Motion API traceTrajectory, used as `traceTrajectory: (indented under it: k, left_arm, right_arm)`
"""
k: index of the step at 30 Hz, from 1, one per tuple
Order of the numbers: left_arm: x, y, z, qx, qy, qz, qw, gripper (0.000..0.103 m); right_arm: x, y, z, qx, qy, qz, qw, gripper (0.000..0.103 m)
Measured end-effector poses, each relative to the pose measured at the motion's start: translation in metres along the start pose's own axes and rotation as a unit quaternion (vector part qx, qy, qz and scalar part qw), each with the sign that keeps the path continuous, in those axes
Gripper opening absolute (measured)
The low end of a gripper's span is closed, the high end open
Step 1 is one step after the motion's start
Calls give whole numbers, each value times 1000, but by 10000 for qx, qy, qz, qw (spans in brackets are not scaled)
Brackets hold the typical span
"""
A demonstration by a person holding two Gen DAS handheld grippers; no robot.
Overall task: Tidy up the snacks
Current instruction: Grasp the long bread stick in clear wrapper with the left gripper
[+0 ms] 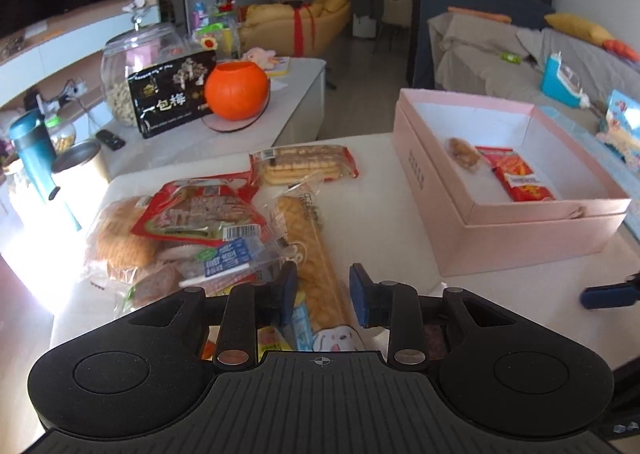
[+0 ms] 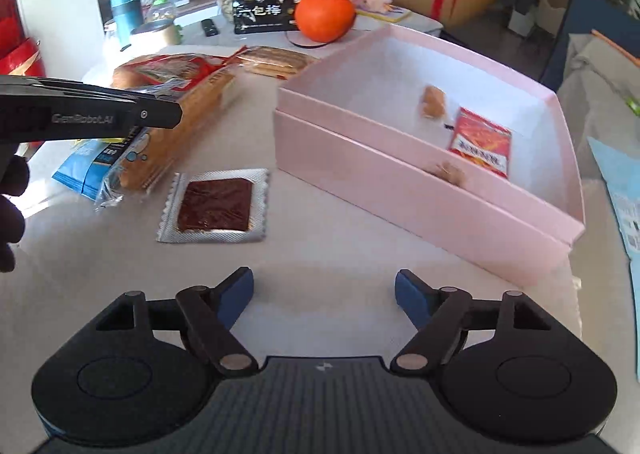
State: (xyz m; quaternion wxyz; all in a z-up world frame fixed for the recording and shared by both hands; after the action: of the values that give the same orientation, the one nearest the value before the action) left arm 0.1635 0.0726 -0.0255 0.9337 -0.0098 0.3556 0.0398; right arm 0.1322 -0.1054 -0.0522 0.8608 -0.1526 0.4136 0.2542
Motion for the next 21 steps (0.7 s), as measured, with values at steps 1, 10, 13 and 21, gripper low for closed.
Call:
traceTrajectory:
  k: [1, 10, 13, 21]
  left_arm:
    - [6, -1, 0, 118, 51, 91, 9999, 40]
    - [-18, 2, -25, 83, 179, -220, 9996, 37]
    - [-38, 2, -42, -111, 223, -537, 9982, 35]
    - [-77, 20, -88, -921, 348, -937, 9907, 39]
  right_arm:
    - [-1, -6, -6, 171, -34, 48, 9998, 85]
    - [-4, -9, -25, 494, -657, -199, 9964, 99]
    - [-1, -7, -22, 583, -610, -234, 9962, 102]
    - [-6, 13, -12, 343, -240, 297, 9987, 96]
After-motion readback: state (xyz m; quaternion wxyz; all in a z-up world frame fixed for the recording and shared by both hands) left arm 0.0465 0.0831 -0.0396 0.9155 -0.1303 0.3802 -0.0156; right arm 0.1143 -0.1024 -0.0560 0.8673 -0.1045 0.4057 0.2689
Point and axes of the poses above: each gripper's, at about its wrist camera, not at the fingertips, and x roughly the way its jaws point, y to its left, z to its top, the point moved 9 cm from there along x, roughly the way its jaws point, and after that the axes turned 3 degrees about -x, right-handed, at the moved point
